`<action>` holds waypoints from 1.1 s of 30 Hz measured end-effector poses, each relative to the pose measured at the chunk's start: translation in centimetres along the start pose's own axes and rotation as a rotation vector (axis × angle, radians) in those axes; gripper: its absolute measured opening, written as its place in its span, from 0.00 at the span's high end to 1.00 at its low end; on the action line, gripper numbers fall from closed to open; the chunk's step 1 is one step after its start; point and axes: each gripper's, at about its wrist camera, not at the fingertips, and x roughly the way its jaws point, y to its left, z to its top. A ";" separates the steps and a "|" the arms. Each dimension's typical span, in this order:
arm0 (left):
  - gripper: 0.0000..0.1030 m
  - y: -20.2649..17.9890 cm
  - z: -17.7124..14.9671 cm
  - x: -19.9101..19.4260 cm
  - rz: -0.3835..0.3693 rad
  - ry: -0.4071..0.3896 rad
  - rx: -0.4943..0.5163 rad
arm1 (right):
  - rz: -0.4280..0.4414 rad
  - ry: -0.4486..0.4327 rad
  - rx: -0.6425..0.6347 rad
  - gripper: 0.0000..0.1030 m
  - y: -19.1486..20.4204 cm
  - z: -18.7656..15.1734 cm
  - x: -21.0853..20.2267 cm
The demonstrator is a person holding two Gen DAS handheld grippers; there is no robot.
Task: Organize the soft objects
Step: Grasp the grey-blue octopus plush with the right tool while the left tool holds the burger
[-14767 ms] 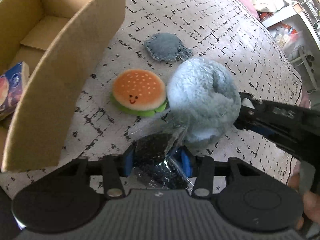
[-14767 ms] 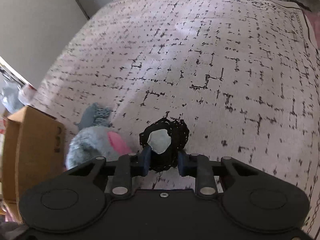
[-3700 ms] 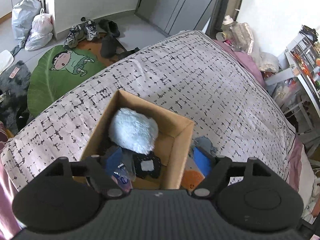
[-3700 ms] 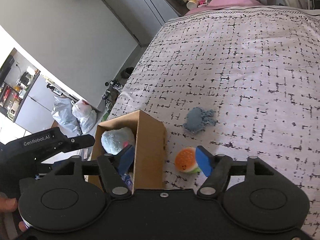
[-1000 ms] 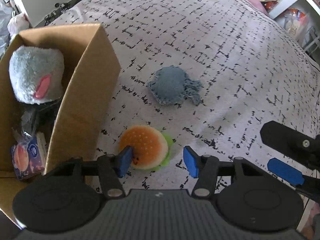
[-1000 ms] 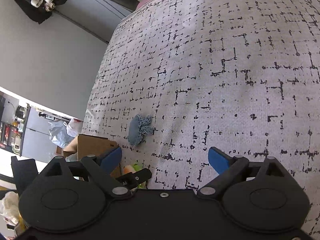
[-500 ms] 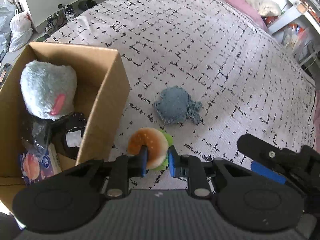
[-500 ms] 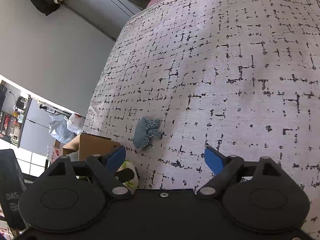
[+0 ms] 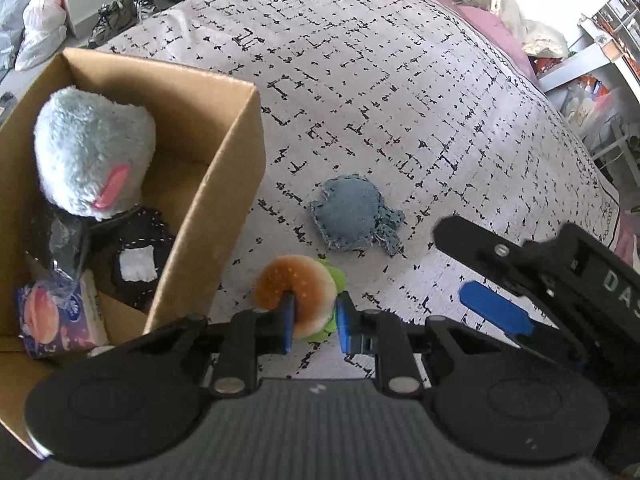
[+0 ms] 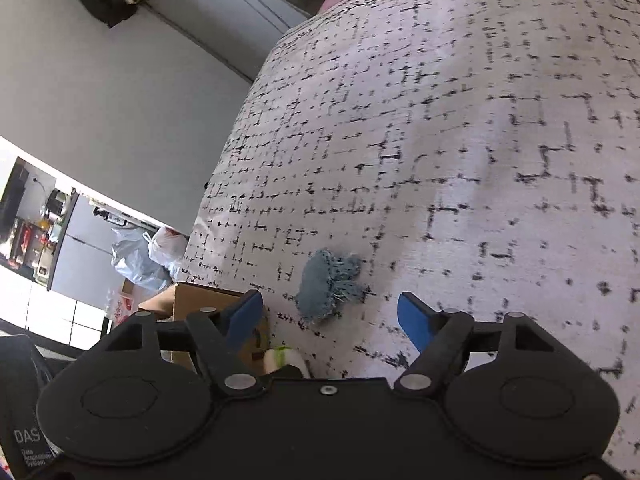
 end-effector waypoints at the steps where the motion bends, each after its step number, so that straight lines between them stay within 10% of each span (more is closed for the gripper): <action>1: 0.80 0.0 0.1 0.2 -0.004 0.003 -0.009 | -0.003 0.004 -0.008 0.30 0.2 0.1 0.5; 21: 0.80 1.2 1.1 2.7 -0.083 0.050 -0.163 | -0.066 0.070 -0.105 0.46 1.3 0.1 5.6; 27: 0.80 1.1 0.9 3.0 -0.091 0.052 -0.142 | -0.146 0.101 -0.152 0.88 1.0 0.2 6.1; 33: 0.80 1.0 1.0 3.0 -0.090 0.058 -0.128 | -0.133 0.106 -0.145 0.95 0.3 0.1 5.7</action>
